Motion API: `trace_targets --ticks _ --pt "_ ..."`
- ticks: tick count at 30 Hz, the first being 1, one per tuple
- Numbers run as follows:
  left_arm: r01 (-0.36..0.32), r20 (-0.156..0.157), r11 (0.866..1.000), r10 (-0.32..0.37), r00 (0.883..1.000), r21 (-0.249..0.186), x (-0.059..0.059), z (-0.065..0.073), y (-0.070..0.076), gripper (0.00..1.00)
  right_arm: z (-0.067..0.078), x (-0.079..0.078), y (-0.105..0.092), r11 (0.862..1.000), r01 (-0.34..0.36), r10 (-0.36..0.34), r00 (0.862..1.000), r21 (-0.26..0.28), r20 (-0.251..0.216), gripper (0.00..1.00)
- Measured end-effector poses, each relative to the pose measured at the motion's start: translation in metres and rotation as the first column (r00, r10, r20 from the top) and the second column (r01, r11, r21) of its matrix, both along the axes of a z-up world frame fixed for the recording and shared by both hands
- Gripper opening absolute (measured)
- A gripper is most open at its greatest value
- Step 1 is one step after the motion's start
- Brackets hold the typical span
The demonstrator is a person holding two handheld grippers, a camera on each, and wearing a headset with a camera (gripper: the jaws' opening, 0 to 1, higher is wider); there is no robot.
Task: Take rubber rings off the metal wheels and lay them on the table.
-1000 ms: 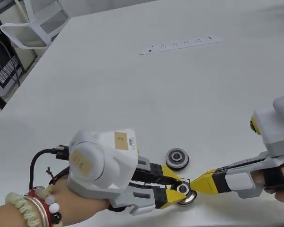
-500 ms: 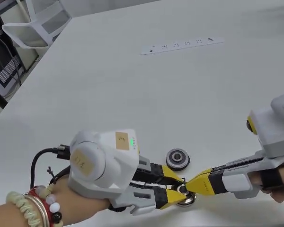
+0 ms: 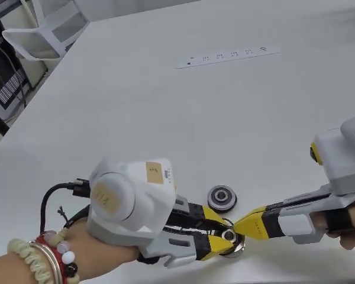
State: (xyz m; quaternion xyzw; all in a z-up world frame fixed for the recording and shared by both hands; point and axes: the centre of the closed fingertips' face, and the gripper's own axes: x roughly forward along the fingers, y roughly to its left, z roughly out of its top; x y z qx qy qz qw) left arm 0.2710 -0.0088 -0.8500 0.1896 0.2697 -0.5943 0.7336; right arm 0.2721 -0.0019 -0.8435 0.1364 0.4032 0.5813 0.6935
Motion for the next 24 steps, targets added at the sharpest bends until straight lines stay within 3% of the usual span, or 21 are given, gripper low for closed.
trace_targets --ticks 2,3,6,13,19,24 --pt "0.024 0.023 0.999 -0.024 0.999 0.024 0.0 0.0 -0.001 0.14 -0.004 0.0 -0.002 0.999 -0.016 0.017 0.999 -0.032 0.039 0.0" --pt "0.032 0.027 0.999 -0.033 0.999 0.032 -0.001 0.0 -0.001 0.14 -0.004 0.0 -0.002 0.999 -0.015 0.016 0.999 -0.031 0.038 0.0" --pt "0.029 0.013 0.999 -0.03 0.999 0.044 0.0 0.002 -0.001 0.14 0.0 0.001 -0.002 1.0 -0.014 0.015 0.999 -0.024 0.042 0.0" --pt "0.016 0.028 1.0 -0.015 0.999 -0.009 0.005 0.027 0.0 0.14 0.002 0.003 -0.01 0.999 0.004 -0.002 0.999 -0.035 0.052 0.0" --pt "-0.041 0.057 0.997 0.045 0.997 -0.07 0.017 0.057 0.012 0.25 0.006 0.005 -0.017 0.999 0.021 -0.018 0.998 -0.042 0.06 0.0" --pt "-0.081 0.104 0.99 0.094 0.99 -0.119 0.023 0.08 0.028 0.35 0.008 0.003 -0.022 0.998 0.025 -0.021 0.997 -0.056 0.068 0.0"
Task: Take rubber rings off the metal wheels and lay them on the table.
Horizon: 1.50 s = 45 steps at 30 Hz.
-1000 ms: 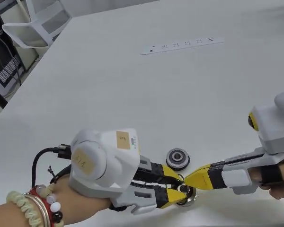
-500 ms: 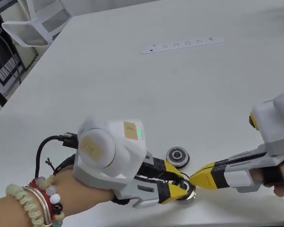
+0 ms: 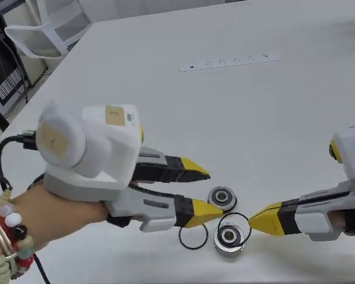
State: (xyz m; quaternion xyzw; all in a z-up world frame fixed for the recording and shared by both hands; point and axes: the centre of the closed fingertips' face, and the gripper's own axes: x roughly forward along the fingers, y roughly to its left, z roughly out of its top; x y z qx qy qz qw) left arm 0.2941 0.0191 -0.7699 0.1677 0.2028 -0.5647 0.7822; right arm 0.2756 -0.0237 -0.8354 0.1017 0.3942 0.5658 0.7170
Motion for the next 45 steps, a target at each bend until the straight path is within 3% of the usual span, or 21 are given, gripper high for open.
trace_targets --ticks 10,13,17,20,29,35,38,45 --pt "-0.005 0.031 1.0 0.005 1.0 -0.005 -0.013 0.017 0.023 0.42 0.013 -0.004 -0.012 1.0 0.016 -0.015 1.0 -0.013 0.027 0.0" --pt "-0.01 0.049 1.0 0.01 0.999 -0.002 -0.015 0.021 0.029 0.49 0.02 -0.004 -0.015 1.0 0.025 -0.025 0.999 -0.005 0.032 0.0" --pt "-0.041 0.05 0.999 0.041 0.998 -0.003 -0.016 0.024 0.038 0.54 0.027 -0.002 -0.018 0.999 0.035 -0.034 0.997 -0.015 0.067 0.0" --pt "-0.054 0.072 0.999 0.054 0.996 0.004 -0.017 0.027 0.046 0.58 0.033 -0.001 -0.018 0.999 0.037 -0.036 0.996 -0.006 0.076 0.0" --pt "-0.118 0.083 0.993 0.118 0.989 -0.005 -0.02 0.036 0.069 0.68 0.047 -0.001 -0.013 1.0 0.008 -0.008 0.994 -0.005 0.106 0.0" --pt "-0.175 0.063 0.985 0.175 0.983 -0.001 -0.025 0.033 0.089 0.75 0.06 -0.001 -0.006 1.0 -0.023 0.023 0.99 0.0 0.137 0.0" --pt "-0.201 0.038 0.979 0.203 0.979 -0.037 -0.031 0.034 0.095 0.77 0.067 -0.002 -0.001 0.999 -0.045 0.044 0.987 0.0 0.152 0.0" --pt "-0.263 0.017 0.962 0.264 0.964 -0.07 -0.036 0.029 0.105 0.83 0.078 -0.001 0.009 0.996 -0.087 0.086 0.979 -0.002 0.184 0.0"
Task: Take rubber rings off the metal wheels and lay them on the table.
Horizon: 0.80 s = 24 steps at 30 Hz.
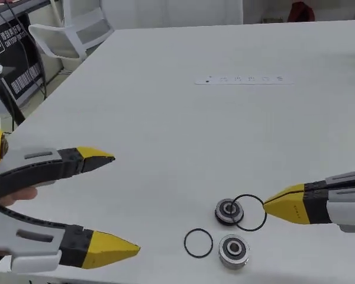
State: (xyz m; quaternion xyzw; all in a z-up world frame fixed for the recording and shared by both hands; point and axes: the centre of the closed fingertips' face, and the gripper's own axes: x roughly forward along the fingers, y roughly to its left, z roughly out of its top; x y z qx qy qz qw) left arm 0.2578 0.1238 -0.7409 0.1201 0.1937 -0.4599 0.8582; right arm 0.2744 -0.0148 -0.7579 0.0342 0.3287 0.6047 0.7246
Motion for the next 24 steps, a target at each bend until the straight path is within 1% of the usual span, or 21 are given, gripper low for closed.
trace_targets --ticks 4,10,14,18,20,24 --pt "-0.029 -0.009 0.999 0.029 1.0 -0.022 -0.002 0.0 0.005 0.85 0.004 0.001 0.005 1.0 -0.02 0.02 1.0 -0.001 0.014 0.0" --pt "-0.059 -0.018 0.998 0.059 0.998 -0.022 -0.005 -0.002 0.011 0.87 0.008 0.001 0.017 0.998 -0.06 0.06 0.998 -0.001 0.03 0.0" --pt "-0.071 -0.016 0.997 0.071 0.997 -0.026 -0.006 -0.001 0.014 0.87 0.01 -0.001 0.027 0.996 -0.089 0.088 0.995 0.003 0.037 0.0" --pt "-0.08 -0.025 0.996 0.079 0.997 -0.044 -0.007 -0.001 0.013 0.87 0.007 -0.004 0.039 0.992 -0.126 0.126 0.991 -0.009 0.046 0.0" --pt "-0.08 -0.027 0.996 0.078 0.997 -0.046 -0.008 -0.001 0.012 0.88 0.006 -0.007 0.044 0.989 -0.147 0.148 0.988 -0.014 0.049 0.0" --pt "-0.087 -0.026 0.995 0.085 0.996 -0.056 -0.008 0.0 0.01 0.89 -0.004 -0.009 0.054 0.982 -0.183 0.186 0.981 -0.043 0.057 0.0"
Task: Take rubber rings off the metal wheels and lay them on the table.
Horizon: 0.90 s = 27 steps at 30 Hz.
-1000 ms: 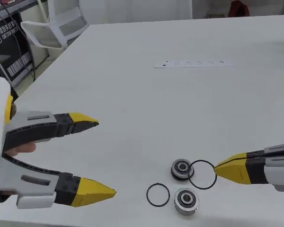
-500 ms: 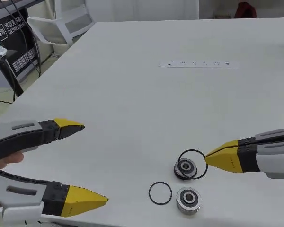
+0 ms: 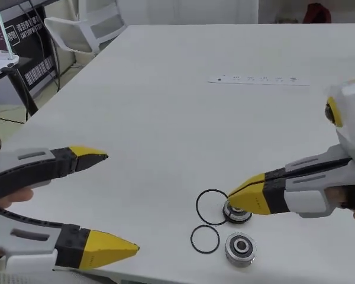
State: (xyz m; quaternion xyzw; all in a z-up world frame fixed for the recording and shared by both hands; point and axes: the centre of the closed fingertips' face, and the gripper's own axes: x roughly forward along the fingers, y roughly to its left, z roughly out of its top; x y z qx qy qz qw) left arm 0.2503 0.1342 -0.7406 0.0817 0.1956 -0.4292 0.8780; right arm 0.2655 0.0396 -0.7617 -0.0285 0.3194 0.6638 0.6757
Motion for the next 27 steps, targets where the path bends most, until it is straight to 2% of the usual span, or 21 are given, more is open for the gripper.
trace_targets --ticks 13,21,27 --pt "-0.01 0.001 1.0 0.01 1.0 0.0 -0.002 -0.001 0.001 0.89 -0.037 0.002 0.02 0.994 -0.065 0.065 0.998 -0.084 -0.003 0.0" --pt "-0.026 -0.002 1.0 0.026 1.0 0.002 -0.003 -0.002 0.005 0.89 -0.06 0.007 0.023 0.987 -0.079 0.078 0.997 -0.141 -0.018 0.0" --pt "-0.034 -0.001 0.999 0.034 0.999 0.005 -0.003 -0.002 0.008 0.89 -0.073 0.014 0.022 0.981 -0.067 0.066 0.998 -0.182 -0.011 0.0"
